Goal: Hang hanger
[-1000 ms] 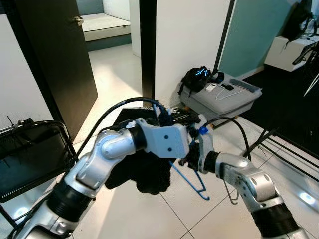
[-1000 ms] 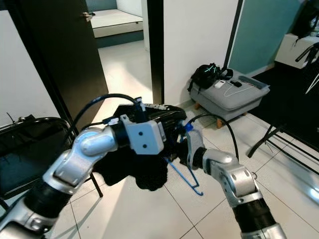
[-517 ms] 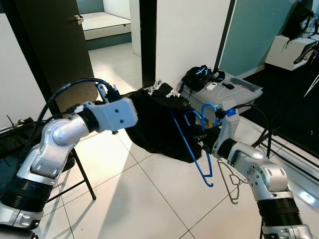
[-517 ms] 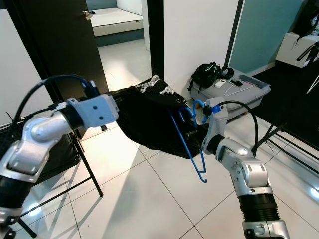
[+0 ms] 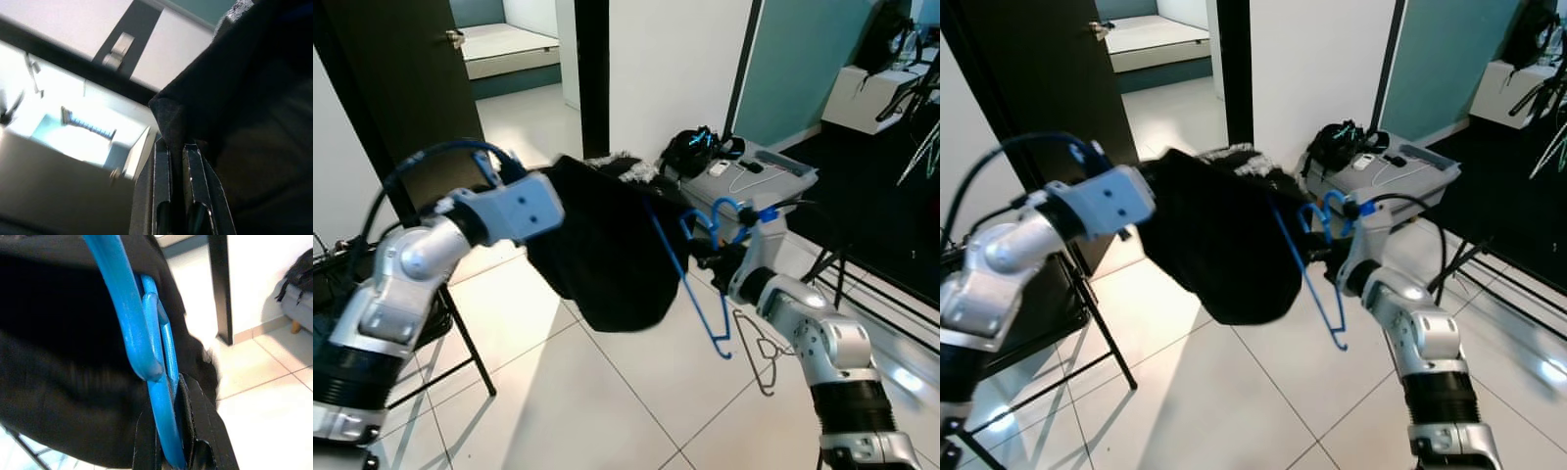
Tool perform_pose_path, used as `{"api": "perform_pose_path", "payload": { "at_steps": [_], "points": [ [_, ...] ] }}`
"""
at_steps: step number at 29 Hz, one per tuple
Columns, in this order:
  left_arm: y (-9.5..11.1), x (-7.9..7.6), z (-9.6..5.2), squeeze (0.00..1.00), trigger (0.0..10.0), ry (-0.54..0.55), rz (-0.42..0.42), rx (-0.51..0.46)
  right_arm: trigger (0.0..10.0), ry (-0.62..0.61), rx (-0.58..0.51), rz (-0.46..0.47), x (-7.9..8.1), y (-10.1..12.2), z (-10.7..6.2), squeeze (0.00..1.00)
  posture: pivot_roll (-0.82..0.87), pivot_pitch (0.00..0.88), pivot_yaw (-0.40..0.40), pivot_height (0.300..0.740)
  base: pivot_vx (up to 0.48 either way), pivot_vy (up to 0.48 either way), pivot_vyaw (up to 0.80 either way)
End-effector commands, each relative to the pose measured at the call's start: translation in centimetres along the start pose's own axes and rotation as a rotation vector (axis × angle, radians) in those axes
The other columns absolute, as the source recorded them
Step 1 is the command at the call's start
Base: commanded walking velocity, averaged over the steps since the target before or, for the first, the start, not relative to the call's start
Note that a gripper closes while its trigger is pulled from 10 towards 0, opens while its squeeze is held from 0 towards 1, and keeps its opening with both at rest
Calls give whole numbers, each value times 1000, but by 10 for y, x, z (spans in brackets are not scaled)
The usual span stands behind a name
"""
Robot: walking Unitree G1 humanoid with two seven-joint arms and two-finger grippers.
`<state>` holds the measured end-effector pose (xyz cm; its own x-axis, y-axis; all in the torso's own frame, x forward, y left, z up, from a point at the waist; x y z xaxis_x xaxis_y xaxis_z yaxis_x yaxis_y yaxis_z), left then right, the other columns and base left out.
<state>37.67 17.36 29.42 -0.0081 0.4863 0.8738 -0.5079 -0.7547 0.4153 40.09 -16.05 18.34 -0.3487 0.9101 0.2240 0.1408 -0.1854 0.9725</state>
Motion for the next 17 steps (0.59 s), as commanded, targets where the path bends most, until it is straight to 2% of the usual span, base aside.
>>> {"api": "perform_pose_path", "payload": {
  "at_steps": [1,2,4,9,10,14,17],
  "points": [
    [-24,22,-11,0,10000,76,32,103,10000,-120,-70,37,-26,15,-7,0,-17,0,20,740,0,0,0],
    [-24,22,-11,0,10000,76,32,103,10000,-120,-70,37,-26,15,-7,0,-17,0,20,740,0,0,0],
    [-41,36,-21,0,10000,157,28,184,10000,-165,-95,71,-35,19,-8,0,-16,0,18,740,0,0,0],
    [-49,47,-29,0,10000,224,27,229,10000,-188,-100,90,-39,19,-9,0,-12,0,15,740,0,0,0],
    [-54,57,-34,0,10000,278,33,253,10000,-201,-87,99,-41,16,-9,0,-12,0,14,740,0,0,0],
    [-57,66,-36,0,10000,318,38,268,10000,-217,-61,102,-43,12,-9,0,-14,0,17,740,0,0,0],
    [-57,66,-36,0,10000,318,38,268,10000,-217,-61,102,-43,12,-9,0,-14,0,17,740,0,0,0]
  ]
}}
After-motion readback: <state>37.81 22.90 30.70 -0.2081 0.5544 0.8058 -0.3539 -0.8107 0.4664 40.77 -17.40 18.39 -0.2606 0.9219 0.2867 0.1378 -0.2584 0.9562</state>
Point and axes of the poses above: a point about 5 cm out from each wrist's last joint towards the gripper, its own z axis pointing out of the wrist towards the gripper, its own y axis along the axis of the wrist's last joint, x = y × z, the point moved 6 cm from there along z, pointing out of the wrist towards the gripper, and after that the axes turned 1 degree about -z, right-handed, at the moved point
